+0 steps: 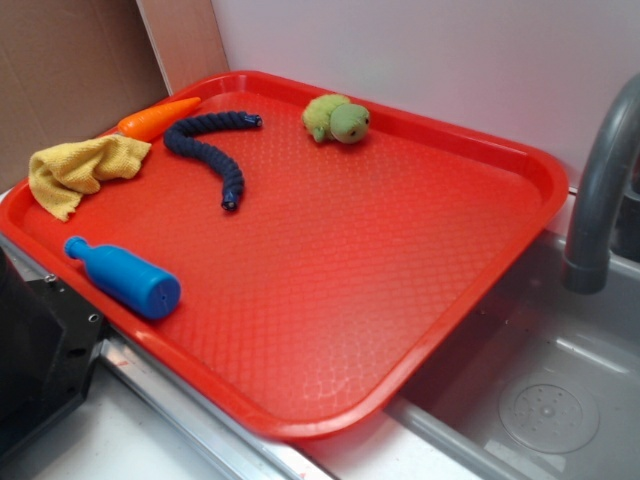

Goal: Grab the blue bottle.

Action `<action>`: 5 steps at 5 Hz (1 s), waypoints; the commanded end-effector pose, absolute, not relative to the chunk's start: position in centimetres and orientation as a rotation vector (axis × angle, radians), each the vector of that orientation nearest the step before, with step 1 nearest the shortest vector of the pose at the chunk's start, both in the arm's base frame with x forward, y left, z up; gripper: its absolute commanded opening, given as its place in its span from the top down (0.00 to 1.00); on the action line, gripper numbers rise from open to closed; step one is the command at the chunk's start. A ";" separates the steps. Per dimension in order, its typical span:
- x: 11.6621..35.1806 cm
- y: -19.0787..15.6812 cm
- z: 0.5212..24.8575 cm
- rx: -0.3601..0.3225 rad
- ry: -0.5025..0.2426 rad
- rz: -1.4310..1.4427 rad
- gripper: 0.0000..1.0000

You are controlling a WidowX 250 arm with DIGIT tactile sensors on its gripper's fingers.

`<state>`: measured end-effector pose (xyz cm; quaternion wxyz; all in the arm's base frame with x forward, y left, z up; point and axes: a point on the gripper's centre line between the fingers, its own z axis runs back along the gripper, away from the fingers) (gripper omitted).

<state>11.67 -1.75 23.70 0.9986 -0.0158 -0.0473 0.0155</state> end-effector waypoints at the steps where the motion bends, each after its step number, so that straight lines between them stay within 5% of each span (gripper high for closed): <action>1: 11.7 -1.7 23.7 -0.032 -0.095 0.031 0.00; 2: 11.7 0.9 18.7 0.029 0.006 0.277 0.00; 3: 11.9 0.3 13.6 -0.039 0.021 0.527 0.00; 4: 12.0 -0.1 11.7 0.049 -0.025 0.778 0.00; 5: 12.0 -0.1 11.7 0.049 -0.025 0.778 0.00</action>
